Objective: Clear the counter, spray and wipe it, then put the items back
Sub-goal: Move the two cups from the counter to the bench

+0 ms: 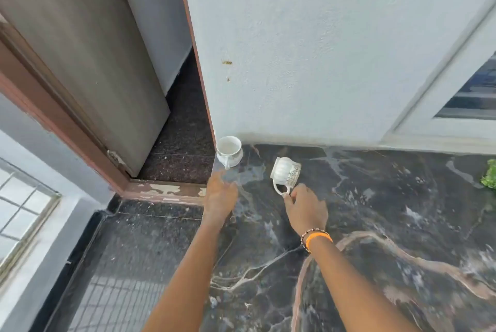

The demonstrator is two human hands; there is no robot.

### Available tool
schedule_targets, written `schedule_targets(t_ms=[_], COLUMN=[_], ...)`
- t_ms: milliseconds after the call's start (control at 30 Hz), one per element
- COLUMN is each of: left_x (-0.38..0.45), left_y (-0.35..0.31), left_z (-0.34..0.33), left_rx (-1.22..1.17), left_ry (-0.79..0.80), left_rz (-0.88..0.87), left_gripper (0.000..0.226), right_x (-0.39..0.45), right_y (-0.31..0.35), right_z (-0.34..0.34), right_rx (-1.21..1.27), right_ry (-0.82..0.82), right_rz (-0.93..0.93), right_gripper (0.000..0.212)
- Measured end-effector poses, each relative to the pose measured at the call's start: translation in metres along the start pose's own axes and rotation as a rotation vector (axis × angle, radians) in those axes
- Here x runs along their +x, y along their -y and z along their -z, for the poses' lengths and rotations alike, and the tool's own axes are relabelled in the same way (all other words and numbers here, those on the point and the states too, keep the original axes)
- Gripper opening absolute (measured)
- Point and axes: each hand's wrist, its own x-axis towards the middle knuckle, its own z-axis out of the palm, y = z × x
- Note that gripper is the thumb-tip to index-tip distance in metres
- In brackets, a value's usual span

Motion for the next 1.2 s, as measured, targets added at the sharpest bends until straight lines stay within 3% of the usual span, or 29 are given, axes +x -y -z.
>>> schedule_targets(t_ms=[67, 167, 367, 467, 600, 767, 967, 1200], left_x=[0.014, 0.033, 0.039, 0.023, -0.004, -0.055, -0.150, -0.273], left_y=[-0.004, -0.008, -0.003, 0.003, 0.009, 0.001, -0.016, -0.035], left_z=[-0.003, -0.007, -0.011, -0.017, -0.027, -0.047, -0.089, -0.165], left_rx=[-0.095, -0.005, -0.068, -0.126, -0.179, -0.211, -0.258, -0.262], left_ry=[0.009, 0.034, 0.062, 0.067, 0.026, 0.051, 0.167, 0.298], left_rz=[0.064, 0.070, 0.050, -0.019, -0.026, -0.038, -0.056, -0.130], left_gripper=[0.029, 0.041, 0.026, 0.029, 0.034, 0.041, 0.037, 0.037], right_x=[0.008, 0.016, 0.030, 0.030, 0.019, -0.005, -0.067, -0.158], right_y=[0.005, 0.011, 0.014, 0.012, 0.003, -0.034, -0.113, -0.240], right_z=[-0.009, -0.019, -0.020, -0.017, -0.014, 0.014, 0.069, 0.137], right_rx=[0.026, 0.081, 0.392, 0.469, 0.691, 1.005, 1.127, 1.057], right_ry=[0.022, 0.069, 0.030, 0.084, 0.034, -0.009, -0.083, -0.205], right_rz=[-0.090, -0.199, -0.471, -0.455, -0.401, -0.388, -0.363, -0.356], right_gripper=[0.030, 0.033, 0.024, 0.017, 0.039, 0.020, 0.013, 0.013])
